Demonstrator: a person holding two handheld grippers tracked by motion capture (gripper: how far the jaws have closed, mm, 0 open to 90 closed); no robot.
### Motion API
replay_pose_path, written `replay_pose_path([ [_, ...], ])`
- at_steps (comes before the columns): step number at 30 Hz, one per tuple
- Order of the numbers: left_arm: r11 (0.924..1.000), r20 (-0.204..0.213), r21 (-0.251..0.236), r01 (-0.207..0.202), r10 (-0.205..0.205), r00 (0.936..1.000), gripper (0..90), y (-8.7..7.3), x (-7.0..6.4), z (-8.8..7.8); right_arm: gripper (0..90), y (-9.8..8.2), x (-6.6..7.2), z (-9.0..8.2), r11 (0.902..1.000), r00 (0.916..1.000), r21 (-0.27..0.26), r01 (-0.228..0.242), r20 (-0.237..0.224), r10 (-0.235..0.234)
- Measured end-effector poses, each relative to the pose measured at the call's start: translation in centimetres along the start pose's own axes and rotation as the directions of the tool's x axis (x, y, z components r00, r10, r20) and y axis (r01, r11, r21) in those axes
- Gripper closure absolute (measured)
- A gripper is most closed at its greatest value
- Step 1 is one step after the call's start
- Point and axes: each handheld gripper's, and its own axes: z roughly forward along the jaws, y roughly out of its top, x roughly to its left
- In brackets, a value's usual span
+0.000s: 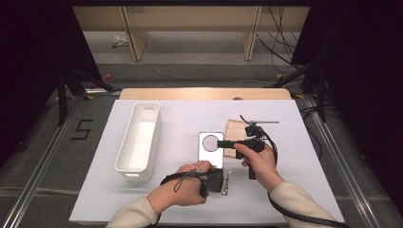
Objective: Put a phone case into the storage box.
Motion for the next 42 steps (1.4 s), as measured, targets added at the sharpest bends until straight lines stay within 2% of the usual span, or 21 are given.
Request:
replay_pose_path([
  [5, 0.9998, -0.018, -0.017, 0.007, -0.007, 0.9998, 86.1, -0.2, 0.2, -0.2, 82.8, 0.2, 0.3, -0.4, 0.9996, 0.9999, -0.027, 0.011, -0.005, -0.012],
  [10, 0.9982, -0.04, -0.054, 0.026, -0.028, 0.9988, 72.2, -0.6, 0.3, -0.5, 82.8, 0.3, 0.2, -0.7, 0.9989, 0.9998, -0.042, 0.02, 0.001, -0.02],
  [11, 0.9955, -0.044, -0.082, 0.047, -0.051, 0.9977, 72.2, -0.7, 0.2, -0.6, 82.8, 0.4, 0.2, -0.8, 0.9988, 0.9998, -0.045, 0.019, 0.001, -0.019],
  [12, 0.9906, -0.049, -0.112, 0.078, -0.084, 0.9952, 63.1, -0.9, 0.3, -0.9, 82.8, 0.5, 0.4, -1.0, 0.9978, 0.9992, -0.053, 0.039, 0.01, -0.039],
  [18, 0.9704, -0.041, -0.19, 0.149, -0.159, 0.9863, 46.0, -1.8, 0.6, -1.8, 82.8, 0.6, 0.5, -1.2, 0.9964, 0.9979, -0.058, 0.062, 0.023, -0.06],
  [24, 0.9575, -0.086, -0.238, 0.163, -0.188, 0.9785, 25.4, -2.9, 1.1, -2.5, 82.7, 0.7, 0.7, -1.4, 0.9927, 0.9936, -0.061, 0.104, 0.051, -0.101],
  [25, 0.95, -0.092, -0.257, 0.178, -0.207, 0.974, 23.7, -3.1, 1.1, -2.5, 82.7, 0.7, 0.8, -1.5, 0.9917, 0.9924, -0.061, 0.113, 0.056, -0.109],
  [26, 0.9323, -0.097, -0.293, 0.212, -0.249, 0.9635, 20.0, -3.6, 1.3, -2.7, 82.7, 0.7, 0.9, -1.5, 0.9904, 0.9907, -0.06, 0.125, 0.061, -0.121],
  [27, 0.9323, -0.097, -0.293, 0.212, -0.249, 0.9635, 19.5, -3.6, 1.3, -2.7, 82.7, 0.7, 0.9, -1.5, 0.9904, 0.9907, -0.06, 0.125, 0.061, -0.121],
  [28, 0.9085, -0.095, -0.335, 0.25, -0.296, 0.9503, 19.5, -4.1, 1.4, -2.9, 82.7, 0.7, 1.0, -1.6, 0.9878, 0.9877, -0.06, 0.144, 0.071, -0.139],
  [29, 0.9085, -0.095, -0.335, 0.25, -0.296, 0.9503, 19.5, -4.1, 1.4, -2.9, 82.7, 0.7, 1.0, -1.6, 0.9878, 0.9877, -0.06, 0.144, 0.071, -0.139],
  [30, 0.8796, -0.09, -0.378, 0.289, -0.346, 0.9339, 19.6, -4.6, 1.4, -3.0, 82.7, 0.6, 1.1, -1.6, 0.9859, 0.9853, -0.057, 0.157, 0.076, -0.153],
  [31, 0.8796, -0.09, -0.378, 0.289, -0.346, 0.9339, 19.6, -4.6, 1.4, -3.0, 82.7, 0.6, 1.1, -1.6, 0.9852, 0.9846, -0.057, 0.162, 0.077, -0.157],
  [33, 0.8542, -0.089, -0.408, 0.322, -0.389, 0.9171, 19.8, -5.2, 1.5, -3.1, 82.7, 0.6, 1.2, -1.6, 0.9845, 0.9838, -0.056, 0.166, 0.079, -0.161],
  [34, 0.8327, -0.086, -0.43, 0.349, -0.422, 0.9023, 20.1, -5.6, 1.5, -3.2, 82.7, 0.6, 1.2, -1.6, 0.9835, 0.9826, -0.056, 0.172, 0.081, -0.167],
  [35, 0.8191, -0.086, -0.443, 0.364, -0.443, 0.8923, 20.0, -5.8, 1.6, -3.2, 82.7, 0.6, 1.2, -1.7, 0.9823, 0.9813, -0.055, 0.179, 0.082, -0.174],
  [36, 0.7895, -0.083, -0.469, 0.396, -0.485, 0.8703, 20.7, -6.4, 1.8, -3.3, 82.7, 0.6, 1.2, -1.7, 0.9815, 0.9805, -0.056, 0.183, 0.083, -0.178],
  [37, 0.7895, -0.083, -0.469, 0.396, -0.485, 0.8703, 21.1, -6.4, 1.8, -3.3, 82.7, 0.6, 1.2, -1.7, 0.9815, 0.9805, -0.056, 0.183, 0.083, -0.178],
  [38, 0.7517, -0.075, -0.495, 0.435, -0.536, 0.8408, 21.8, -7.0, 2.0, -3.3, 82.7, 0.5, 1.3, -1.7, 0.9806, 0.9795, -0.054, 0.189, 0.082, -0.184],
  [39, 0.7517, -0.075, -0.495, 0.435, -0.536, 0.8408, 22.0, -7.0, 2.0, -3.3, 82.7, 0.5, 1.3, -1.7, 0.9806, 0.9795, -0.054, 0.189, 0.082, -0.184],
  [42, 0.7086, -0.07, -0.52, 0.477, -0.592, 0.8031, 22.7, -7.7, 2.2, -3.2, 82.6, 0.5, 1.4, -1.8, 0.9789, 0.9777, -0.054, 0.197, 0.084, -0.192],
])
